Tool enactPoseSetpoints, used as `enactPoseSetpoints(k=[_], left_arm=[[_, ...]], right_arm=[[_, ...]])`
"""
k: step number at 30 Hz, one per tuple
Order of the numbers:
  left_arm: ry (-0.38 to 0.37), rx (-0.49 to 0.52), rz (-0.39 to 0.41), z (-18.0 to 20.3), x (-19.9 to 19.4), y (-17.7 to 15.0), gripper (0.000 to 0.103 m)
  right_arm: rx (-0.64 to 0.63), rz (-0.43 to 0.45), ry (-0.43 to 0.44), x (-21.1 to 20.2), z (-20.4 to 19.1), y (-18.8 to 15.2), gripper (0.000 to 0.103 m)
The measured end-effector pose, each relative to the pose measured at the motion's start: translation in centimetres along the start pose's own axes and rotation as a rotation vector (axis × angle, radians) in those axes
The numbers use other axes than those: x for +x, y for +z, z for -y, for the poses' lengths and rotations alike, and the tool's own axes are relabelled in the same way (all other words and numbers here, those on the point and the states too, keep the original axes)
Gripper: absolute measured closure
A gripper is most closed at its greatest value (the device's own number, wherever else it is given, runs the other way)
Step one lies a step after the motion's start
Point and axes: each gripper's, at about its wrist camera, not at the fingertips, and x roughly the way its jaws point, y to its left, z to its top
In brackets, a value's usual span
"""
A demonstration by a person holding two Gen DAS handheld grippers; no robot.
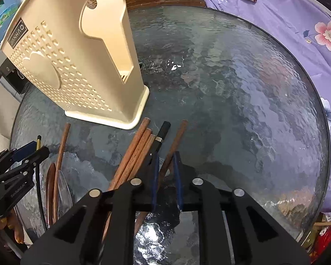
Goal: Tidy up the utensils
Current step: 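Lower both tools toward the utensils lying beside the cream holder, then grasp a wooden chopstick with the right tool while the left grasps the gold-tipped black chopstick, then lift both chopsticks and carry them over the cream holder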
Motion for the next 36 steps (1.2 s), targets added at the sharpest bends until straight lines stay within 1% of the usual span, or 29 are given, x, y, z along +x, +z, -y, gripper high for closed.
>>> enactPoseSetpoints(k=[3, 5, 7, 10, 12, 17, 22, 25, 27, 31, 36], left_arm=[[-0.001, -0.001, -0.003, 0.4, 0.1, 0.3, 0.075], [0.002, -0.003, 0.000, 0.7, 0.1, 0.3, 0.081], [0.002, -0.009, 0.003, 0.8, 0.2, 0.5, 0.083], [-0.006, -0.020, 0.004, 0.7, 0.3, 0.7, 0.091], [-0.026, -0.039, 0.000, 0.6, 0.3, 0.9, 0.091], [-0.049, -0.052, 0.012, 0.7, 0.4, 1.0, 0.092], [-0.108, -0.102, 0.011, 0.1, 0.5, 1.1, 0.096], [-0.130, -0.099, 0.028, 0.0, 0.2, 1.2, 0.096], [-0.173, -0.126, 0.042, -0.4, -0.4, 1.3, 0.097], [-0.172, -0.125, 0.097, -0.7, -2.0, 1.7, 0.097], [-0.202, -0.129, 0.177, -1.4, -5.1, 1.9, 0.096]], right_arm=[[0.009, 0.010, 0.000, 0.2, 0.0, 0.3, 0.092], [0.014, 0.019, 0.003, 0.4, 0.1, 0.5, 0.094], [0.023, 0.023, 0.008, 0.5, 0.3, 0.6, 0.095], [0.028, 0.023, 0.014, 0.5, 0.5, 0.7, 0.095], [0.032, 0.027, 0.016, 0.6, 0.8, 0.8, 0.095], [0.039, 0.038, 0.027, 0.7, 1.1, 0.9, 0.096], [0.088, 0.068, 0.088, 0.6, 2.6, 0.9, 0.096], [0.093, 0.107, 0.109, -0.2, 3.1, 0.8, 0.096], [0.084, 0.147, 0.112, -1.3, 3.3, 0.8, 0.096], [0.081, 0.201, 0.142, -3.3, 3.7, 0.5, 0.096], [0.063, 0.279, 0.201, -6.3, 3.9, 0.0, 0.096]])
